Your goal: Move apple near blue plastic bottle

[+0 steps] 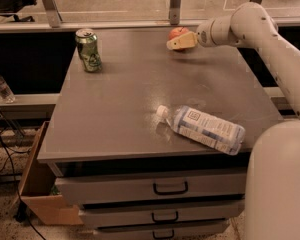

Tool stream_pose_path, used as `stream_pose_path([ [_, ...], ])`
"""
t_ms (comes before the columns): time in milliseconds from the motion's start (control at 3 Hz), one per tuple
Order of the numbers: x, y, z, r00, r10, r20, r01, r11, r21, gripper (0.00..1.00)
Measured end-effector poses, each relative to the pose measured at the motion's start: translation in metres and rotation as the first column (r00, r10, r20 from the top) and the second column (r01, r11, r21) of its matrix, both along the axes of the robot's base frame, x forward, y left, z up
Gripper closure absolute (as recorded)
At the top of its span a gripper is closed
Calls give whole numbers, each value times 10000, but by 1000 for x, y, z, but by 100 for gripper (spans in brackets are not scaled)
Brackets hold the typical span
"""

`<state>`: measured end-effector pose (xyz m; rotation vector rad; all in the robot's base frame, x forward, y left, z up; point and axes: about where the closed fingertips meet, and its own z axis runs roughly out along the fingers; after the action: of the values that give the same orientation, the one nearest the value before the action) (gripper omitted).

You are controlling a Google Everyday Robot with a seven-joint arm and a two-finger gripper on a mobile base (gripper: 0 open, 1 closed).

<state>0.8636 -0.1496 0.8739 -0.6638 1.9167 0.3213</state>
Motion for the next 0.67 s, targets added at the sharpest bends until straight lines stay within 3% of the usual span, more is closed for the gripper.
stream_pose_path([
  [333,3,14,-8,9989,348,-302,-346,9994,97,0],
  [667,4,25,-15,9968,644,-474,-636,9978,187,16],
])
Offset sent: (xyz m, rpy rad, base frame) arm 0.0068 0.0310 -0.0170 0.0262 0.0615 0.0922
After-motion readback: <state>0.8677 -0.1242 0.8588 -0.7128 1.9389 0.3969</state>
